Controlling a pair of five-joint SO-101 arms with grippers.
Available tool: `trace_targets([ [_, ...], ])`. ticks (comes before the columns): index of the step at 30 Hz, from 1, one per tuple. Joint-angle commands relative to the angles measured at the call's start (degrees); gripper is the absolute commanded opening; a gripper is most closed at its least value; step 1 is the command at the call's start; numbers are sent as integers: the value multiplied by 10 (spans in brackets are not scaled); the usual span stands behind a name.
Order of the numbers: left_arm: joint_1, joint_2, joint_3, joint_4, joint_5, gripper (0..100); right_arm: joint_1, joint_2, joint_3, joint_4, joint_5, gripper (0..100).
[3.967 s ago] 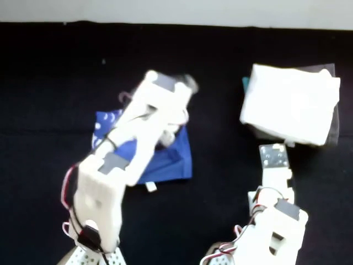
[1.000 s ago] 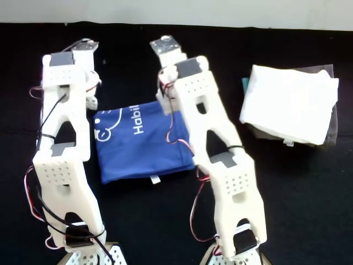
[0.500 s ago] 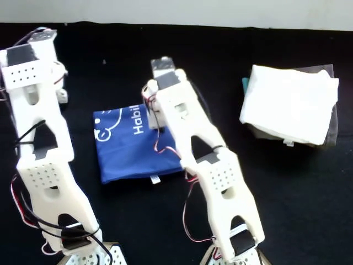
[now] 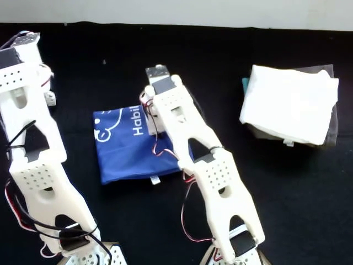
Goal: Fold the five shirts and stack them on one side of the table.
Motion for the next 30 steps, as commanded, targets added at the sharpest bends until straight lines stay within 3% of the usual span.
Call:
trace_targets([
  [1, -9, -7, -24, 4, 2, 13, 29, -8, -23, 30, 18, 7],
  [8, -8, -5, -23, 4, 3, 13, 73, -115, -130, 92, 83, 6],
  [15, -7, -5, -24, 4, 3, 13, 118, -346, 11, 91, 114, 6],
  [19, -5, -5, -24, 3, 4, 13, 178, -462, 89, 90, 147, 6],
  [27, 5, -9, -25, 4, 4, 13, 355, -465, 175, 43, 230, 6],
  [30, 5, -9, -25, 4, 4, 13, 387, -423, 190, 15, 260, 6],
])
